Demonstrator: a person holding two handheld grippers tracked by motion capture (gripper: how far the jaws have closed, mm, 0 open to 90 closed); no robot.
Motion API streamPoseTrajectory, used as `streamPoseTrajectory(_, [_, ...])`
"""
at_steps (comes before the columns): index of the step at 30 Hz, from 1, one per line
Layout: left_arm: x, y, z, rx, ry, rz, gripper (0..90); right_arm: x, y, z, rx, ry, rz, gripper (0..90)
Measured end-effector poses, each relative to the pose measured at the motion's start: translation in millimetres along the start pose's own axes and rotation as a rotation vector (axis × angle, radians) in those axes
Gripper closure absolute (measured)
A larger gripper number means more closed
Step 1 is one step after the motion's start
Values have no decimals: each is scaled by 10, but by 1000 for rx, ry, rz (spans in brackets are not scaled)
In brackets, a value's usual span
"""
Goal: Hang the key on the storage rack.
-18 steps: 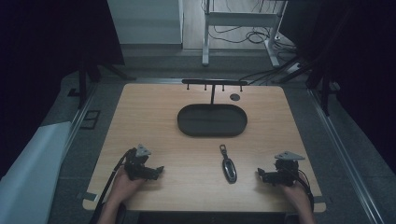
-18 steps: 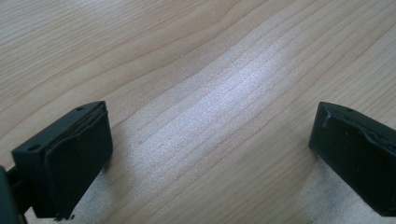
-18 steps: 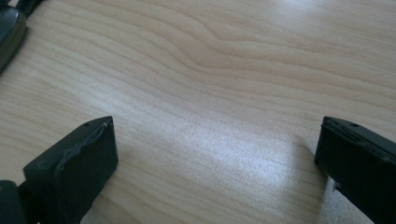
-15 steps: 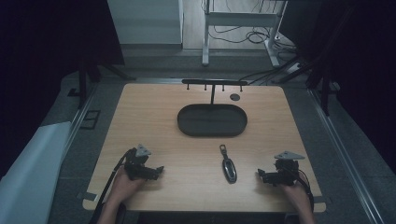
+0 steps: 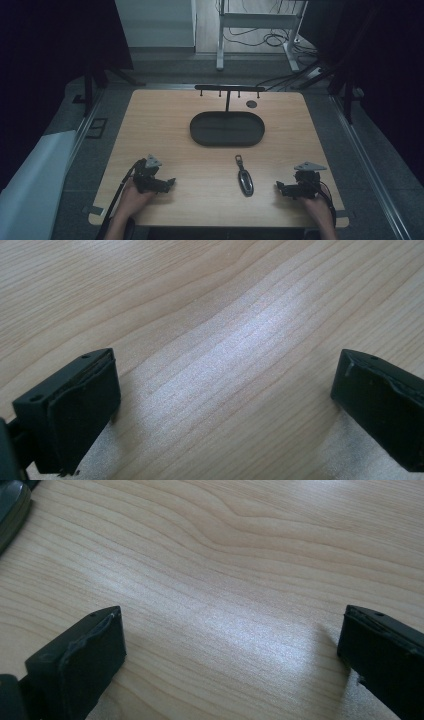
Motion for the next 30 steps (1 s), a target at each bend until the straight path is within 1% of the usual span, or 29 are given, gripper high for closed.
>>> streamPoseTrajectory(8, [1, 0, 0, 0, 1, 0, 0, 11, 13, -14, -4, 13, -2, 0])
streamPoseTrajectory(16, [4, 2, -3, 1, 4, 4, 0, 20, 61, -38, -22, 46, 4, 0])
streamPoseTrajectory(21, [4, 2, -2, 1, 3, 4, 0, 30, 160, -68, -52, 69, 4, 0])
streamPoseTrajectory(22, [4, 2, -2, 1, 3, 4, 0, 30, 160, -68, -52, 69, 4, 0])
streamPoseTrajectory(23, [4, 2, -3, 1, 4, 4, 0, 39, 194, -84, -63, 75, 4, 0])
streamPoseTrajectory(25, [4, 2, -2, 1, 3, 4, 0, 41, 206, -91, -67, 77, 8, 0])
streamPoseTrajectory(26, [4, 2, -2, 1, 3, 4, 0, 49, 229, -103, -78, 85, 9, 0])
streamPoseTrajectory(30, [4, 2, -2, 1, 3, 4, 0, 58, 258, -117, -83, 95, 9, 0])
Point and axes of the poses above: each handheld gripper's, and its own axes: z roughly forward along the jaws, x roughly out of its underside, y roughly to its left, the point moved 10 cm from there along z, roughly forward along the jaws, and after that the axes turned 14 degrees about z, right-handed, at the moved point
